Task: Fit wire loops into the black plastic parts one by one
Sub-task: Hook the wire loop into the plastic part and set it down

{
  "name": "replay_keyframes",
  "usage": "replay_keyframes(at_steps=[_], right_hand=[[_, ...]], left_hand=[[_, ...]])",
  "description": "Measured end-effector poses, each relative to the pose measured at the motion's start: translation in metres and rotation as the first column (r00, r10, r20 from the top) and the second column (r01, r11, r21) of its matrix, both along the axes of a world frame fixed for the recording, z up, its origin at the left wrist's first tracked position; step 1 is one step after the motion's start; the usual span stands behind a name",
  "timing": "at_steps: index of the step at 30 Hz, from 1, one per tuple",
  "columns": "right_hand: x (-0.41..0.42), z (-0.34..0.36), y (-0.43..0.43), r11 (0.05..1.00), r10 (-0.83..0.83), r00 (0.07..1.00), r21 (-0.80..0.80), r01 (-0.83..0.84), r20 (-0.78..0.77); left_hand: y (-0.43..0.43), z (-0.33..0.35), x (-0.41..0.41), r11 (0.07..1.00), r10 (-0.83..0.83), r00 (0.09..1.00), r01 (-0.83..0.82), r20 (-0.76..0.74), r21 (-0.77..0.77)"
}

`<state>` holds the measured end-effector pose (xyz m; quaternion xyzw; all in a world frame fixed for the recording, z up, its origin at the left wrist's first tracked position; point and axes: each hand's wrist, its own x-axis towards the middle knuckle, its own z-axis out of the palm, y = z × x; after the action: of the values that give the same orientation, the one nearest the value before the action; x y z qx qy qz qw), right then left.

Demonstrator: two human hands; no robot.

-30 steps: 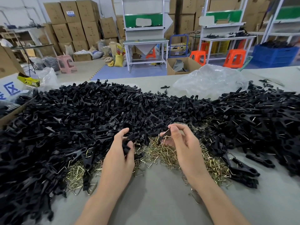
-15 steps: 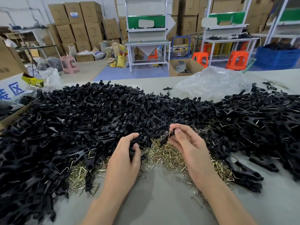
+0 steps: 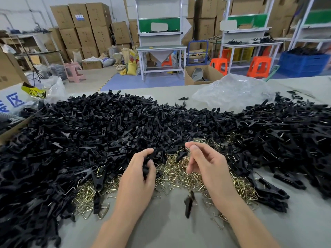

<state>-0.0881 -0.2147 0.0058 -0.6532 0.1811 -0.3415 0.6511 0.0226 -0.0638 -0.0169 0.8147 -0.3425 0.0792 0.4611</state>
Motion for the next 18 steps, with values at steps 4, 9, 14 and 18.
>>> replay_keyframes(at_steps=[4, 9, 14, 18], right_hand=[[0.001, -0.006, 0.000, 0.990, -0.098, 0.993, -0.105, 0.090, -0.068], [-0.006, -0.003, -0.001, 0.845, -0.047, 0.987, -0.533, -0.042, -0.151], [-0.013, -0.019, 0.013, 0.216, 0.013, 0.950, -0.927, -0.306, -0.311], [-0.006, -0.023, 0.020, 0.124, -0.087, 0.945, -0.944, -0.305, -0.316]], left_hand=[[0.000, 0.001, -0.001, 1.000, -0.014, 1.000, 0.014, -0.004, 0.015], [0.000, 0.003, 0.000, 1.000, -0.019, 1.000, 0.019, 0.006, -0.004], [0.002, 0.002, -0.001, 1.000, -0.012, 0.999, 0.012, 0.033, -0.008], [0.004, 0.001, 0.000, 1.000, -0.014, 1.000, 0.014, 0.010, -0.002]])
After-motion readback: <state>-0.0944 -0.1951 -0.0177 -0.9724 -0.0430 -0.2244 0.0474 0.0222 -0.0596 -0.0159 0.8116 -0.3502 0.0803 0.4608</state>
